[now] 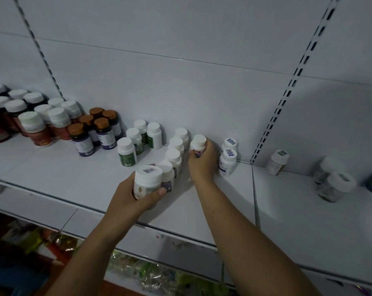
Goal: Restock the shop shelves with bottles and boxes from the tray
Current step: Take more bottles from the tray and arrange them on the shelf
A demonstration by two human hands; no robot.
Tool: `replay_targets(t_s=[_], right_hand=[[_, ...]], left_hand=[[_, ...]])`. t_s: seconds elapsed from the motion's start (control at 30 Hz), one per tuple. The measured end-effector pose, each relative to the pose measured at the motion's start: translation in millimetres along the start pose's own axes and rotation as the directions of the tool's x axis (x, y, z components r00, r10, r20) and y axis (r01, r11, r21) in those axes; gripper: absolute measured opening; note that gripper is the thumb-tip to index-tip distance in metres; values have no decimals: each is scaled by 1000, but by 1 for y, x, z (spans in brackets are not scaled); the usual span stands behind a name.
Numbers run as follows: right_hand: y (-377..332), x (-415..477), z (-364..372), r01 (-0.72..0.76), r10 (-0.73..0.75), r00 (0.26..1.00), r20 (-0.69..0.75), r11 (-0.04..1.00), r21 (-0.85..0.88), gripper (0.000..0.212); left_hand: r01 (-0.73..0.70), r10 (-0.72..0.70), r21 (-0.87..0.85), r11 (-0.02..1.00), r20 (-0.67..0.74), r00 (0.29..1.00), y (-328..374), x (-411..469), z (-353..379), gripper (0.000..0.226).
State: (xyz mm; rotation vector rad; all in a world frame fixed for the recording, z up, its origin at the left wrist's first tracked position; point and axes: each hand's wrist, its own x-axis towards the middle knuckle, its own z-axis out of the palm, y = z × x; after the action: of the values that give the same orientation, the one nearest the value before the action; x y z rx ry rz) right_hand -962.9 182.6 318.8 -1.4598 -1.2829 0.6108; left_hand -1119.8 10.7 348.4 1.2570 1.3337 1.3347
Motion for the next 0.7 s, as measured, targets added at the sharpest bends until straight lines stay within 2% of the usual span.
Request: replay_targets(t_s=[0.17,0.33,0.5,0.63,0.7], right_hand=[[-7,4,6,62,-65,994,-84,997,-39,31],[1,0,7,-20,17,998,-53,998,-61,38],[2,-65,-32,-45,22,984,176,991,126,42],[16,-105,-54,-5,-54,888,456,992,127,44],[18,-109,-60,-6,-66,865,497,990,142,49]], left_hand=[[-10,8,33,999,63,998,-5,6,-3,83],[2,-5,30,1000,91,996,-7,11,-1,79],[22,-22,0,1000,73,997,-9,8,1,68],[46,-42,-56,997,77,996,-9,0,6,60],[66,-59,-83,994,81,995,-10,-3,10,54]])
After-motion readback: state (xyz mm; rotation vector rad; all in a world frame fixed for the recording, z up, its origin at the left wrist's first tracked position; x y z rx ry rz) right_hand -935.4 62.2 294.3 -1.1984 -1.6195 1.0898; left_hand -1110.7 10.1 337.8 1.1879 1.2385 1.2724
